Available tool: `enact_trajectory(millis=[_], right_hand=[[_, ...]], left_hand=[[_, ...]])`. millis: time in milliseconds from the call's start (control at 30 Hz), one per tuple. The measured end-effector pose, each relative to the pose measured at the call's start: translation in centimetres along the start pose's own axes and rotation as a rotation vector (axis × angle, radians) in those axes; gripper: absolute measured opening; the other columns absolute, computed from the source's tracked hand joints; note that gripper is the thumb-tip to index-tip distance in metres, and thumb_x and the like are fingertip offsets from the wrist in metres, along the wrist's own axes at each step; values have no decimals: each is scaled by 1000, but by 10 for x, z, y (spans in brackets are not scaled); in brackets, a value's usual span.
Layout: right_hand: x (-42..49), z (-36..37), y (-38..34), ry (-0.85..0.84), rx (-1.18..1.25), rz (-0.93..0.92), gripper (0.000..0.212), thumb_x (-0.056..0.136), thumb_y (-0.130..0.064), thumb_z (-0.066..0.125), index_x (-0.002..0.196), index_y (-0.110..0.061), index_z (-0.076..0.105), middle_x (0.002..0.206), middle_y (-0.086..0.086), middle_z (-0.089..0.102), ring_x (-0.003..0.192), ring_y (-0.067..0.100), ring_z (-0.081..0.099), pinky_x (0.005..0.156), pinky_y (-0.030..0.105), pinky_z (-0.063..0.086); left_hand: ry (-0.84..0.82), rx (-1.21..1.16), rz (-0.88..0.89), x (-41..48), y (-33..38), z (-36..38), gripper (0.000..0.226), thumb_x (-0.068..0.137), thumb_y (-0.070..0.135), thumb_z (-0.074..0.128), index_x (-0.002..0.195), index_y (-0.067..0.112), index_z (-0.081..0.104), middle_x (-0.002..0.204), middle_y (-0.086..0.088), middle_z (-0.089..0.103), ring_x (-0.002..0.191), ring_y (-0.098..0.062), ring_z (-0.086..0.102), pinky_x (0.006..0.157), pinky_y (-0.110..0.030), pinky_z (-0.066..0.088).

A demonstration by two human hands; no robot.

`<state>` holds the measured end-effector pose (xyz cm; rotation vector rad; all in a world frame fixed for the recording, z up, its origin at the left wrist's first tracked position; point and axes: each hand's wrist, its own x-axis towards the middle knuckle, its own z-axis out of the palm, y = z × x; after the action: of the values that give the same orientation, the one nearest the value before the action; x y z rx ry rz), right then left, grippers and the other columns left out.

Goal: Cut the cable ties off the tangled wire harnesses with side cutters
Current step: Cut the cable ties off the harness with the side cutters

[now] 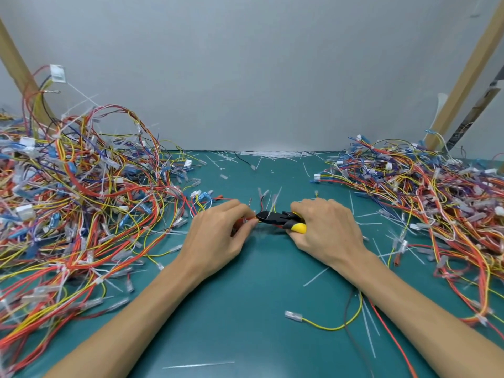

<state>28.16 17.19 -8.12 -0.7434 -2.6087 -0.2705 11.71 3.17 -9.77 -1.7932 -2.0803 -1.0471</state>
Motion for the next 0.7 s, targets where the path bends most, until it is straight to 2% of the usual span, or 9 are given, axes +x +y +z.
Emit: enact_trajectory(millis=[100, 300, 467, 567, 700], right_hand=[[0, -2, 0, -23, 11, 29, 26, 76, -41, 62, 69, -22, 47, 64, -4, 54, 60, 24, 39, 57, 30, 22], [0, -1, -1, 9, -35, -7, 25, 75, -41, 67, 73, -22, 52, 67, -4, 56, 62, 24, 47, 58, 29, 25], [2, 0, 0, -9, -8, 17, 28, 76, -43, 62, 69, -25, 42, 65, -4, 54, 60, 24, 42, 56, 30, 25], [0, -1, -1, 10, -17, 18, 28, 73, -41, 67, 68, -24, 46, 63, -3, 55, 57, 24, 40, 55, 29, 23], [-1, -2, -2, 24, -36, -16, 26, 72, -39, 72, 73, -20, 54, 67, -2, 55, 61, 25, 48, 58, 29, 26]], left_hand=[[-3, 8, -4, 0, 2, -1, 8, 92, 30, 63, 89, 23, 66, 82, 9, 62, 73, -15, 59, 64, -38, 50], [-3, 11, -12, 0, 2, -2, 7, 91, 29, 63, 89, 23, 67, 82, 9, 63, 72, -15, 59, 63, -37, 50], [-15, 10, -16, 1, 1, -1, 8, 91, 29, 62, 89, 23, 66, 83, 9, 64, 74, -15, 60, 65, -37, 51], [-16, 5, -20, 0, 2, -1, 8, 92, 29, 63, 89, 23, 67, 82, 9, 63, 74, -16, 59, 65, -37, 50], [-9, -3, -30, 1, 3, -2, 7, 91, 28, 64, 88, 23, 67, 80, 9, 62, 71, -14, 58, 65, -36, 50]])
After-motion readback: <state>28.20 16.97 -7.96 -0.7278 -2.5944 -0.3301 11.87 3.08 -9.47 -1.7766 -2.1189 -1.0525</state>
